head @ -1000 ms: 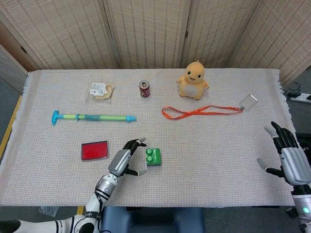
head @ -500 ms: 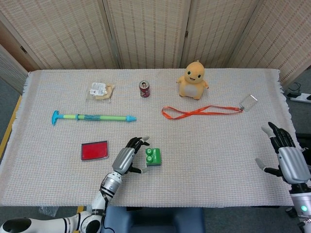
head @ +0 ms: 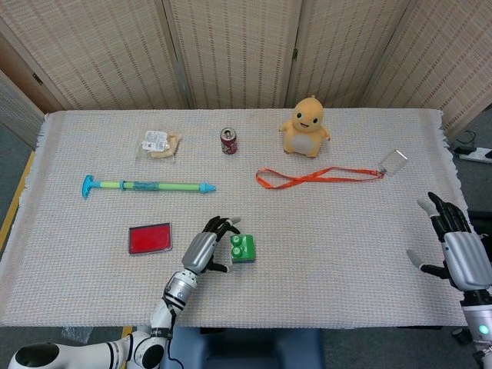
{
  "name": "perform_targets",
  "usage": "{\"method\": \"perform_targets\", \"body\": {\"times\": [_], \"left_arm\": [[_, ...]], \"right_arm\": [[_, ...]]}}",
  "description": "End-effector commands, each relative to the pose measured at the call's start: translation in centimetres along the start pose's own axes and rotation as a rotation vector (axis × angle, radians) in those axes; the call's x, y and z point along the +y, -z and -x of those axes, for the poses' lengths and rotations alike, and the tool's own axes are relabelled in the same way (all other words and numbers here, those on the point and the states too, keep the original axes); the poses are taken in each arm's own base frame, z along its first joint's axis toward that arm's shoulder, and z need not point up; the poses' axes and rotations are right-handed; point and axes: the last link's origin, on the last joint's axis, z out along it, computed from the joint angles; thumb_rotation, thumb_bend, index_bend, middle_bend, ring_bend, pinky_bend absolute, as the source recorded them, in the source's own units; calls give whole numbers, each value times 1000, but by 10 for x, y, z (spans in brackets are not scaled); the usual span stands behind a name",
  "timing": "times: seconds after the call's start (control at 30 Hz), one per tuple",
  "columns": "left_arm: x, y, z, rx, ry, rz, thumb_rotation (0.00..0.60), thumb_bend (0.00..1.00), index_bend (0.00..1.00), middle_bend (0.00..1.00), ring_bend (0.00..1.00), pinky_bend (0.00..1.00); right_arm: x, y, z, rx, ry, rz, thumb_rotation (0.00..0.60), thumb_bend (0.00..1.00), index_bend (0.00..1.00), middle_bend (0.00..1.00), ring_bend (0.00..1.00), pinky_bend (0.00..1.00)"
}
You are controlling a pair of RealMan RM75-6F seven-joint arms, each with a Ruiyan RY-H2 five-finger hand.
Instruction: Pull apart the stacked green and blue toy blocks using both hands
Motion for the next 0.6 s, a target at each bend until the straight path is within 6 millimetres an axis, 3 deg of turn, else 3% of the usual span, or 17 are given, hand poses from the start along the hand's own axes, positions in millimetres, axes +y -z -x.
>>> {"method": "perform_targets", "body": {"times": [0.03, 0.43, 0.6], "left_arm": [[-2, -1, 1, -1, 8, -10, 600, 207, 170, 372, 145, 56], [-6, -6, 3, 5, 22, -21, 600, 208, 225, 459, 193, 54], [-10, -7, 5, 19, -9, -42, 600, 209, 355, 557, 252, 65]], "right_arm": [[0, 1, 0, 4, 2, 3, 600, 329, 0, 0, 0, 0], [1, -1, 0, 7, 8, 12, 600, 329, 0, 0, 0, 0], [1, 1, -1, 11, 7, 8, 600, 329, 0, 0, 0, 0]]}}
